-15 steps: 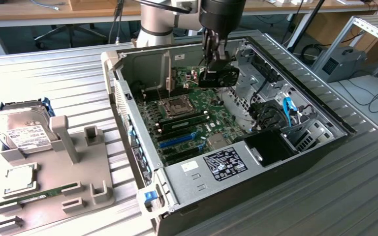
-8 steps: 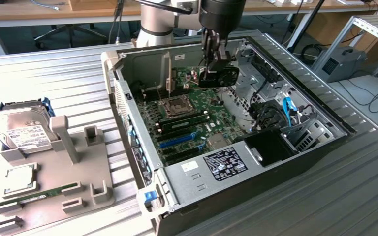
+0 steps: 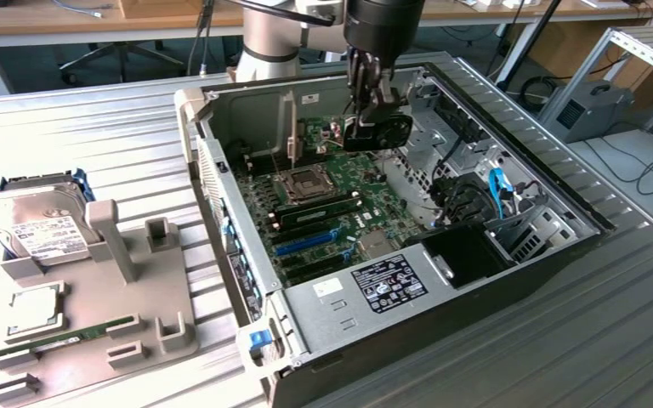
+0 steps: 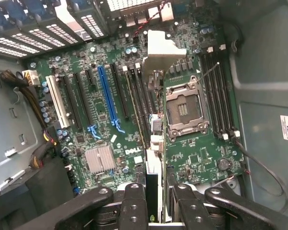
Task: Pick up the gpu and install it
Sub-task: 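Insert the gpu into the slot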
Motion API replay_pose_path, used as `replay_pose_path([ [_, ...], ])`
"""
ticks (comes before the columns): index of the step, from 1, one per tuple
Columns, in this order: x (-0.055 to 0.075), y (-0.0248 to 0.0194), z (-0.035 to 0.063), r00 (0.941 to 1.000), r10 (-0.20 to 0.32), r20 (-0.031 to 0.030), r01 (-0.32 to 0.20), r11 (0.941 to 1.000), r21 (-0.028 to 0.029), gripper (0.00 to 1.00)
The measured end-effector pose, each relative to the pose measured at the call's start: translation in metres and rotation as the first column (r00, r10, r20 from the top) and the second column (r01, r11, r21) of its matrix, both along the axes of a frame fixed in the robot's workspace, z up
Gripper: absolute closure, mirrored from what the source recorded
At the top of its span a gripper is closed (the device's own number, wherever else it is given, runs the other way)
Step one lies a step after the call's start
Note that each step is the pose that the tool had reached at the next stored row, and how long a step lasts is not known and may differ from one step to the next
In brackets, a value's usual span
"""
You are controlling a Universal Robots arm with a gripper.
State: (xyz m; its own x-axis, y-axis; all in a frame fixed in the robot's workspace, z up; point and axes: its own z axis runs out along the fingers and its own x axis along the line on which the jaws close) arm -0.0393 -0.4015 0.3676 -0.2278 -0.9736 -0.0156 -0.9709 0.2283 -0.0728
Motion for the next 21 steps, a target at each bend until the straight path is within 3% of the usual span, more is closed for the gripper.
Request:
replay_pose_path([
  [14, 0.0, 0.0, -0.0002, 0.998, 0.063, -0.0001, -0.063, 0.998, -0.003, 0.74],
  [17, 0.0, 0.0, -0.0003, 0.9944, 0.105, -0.0002, -0.105, 0.9944, -0.0043, 0.74],
  [21, 0.0, 0.0, -0.0003, 0.9922, 0.124, -0.0003, -0.124, 0.9922, -0.0051, 0.74],
])
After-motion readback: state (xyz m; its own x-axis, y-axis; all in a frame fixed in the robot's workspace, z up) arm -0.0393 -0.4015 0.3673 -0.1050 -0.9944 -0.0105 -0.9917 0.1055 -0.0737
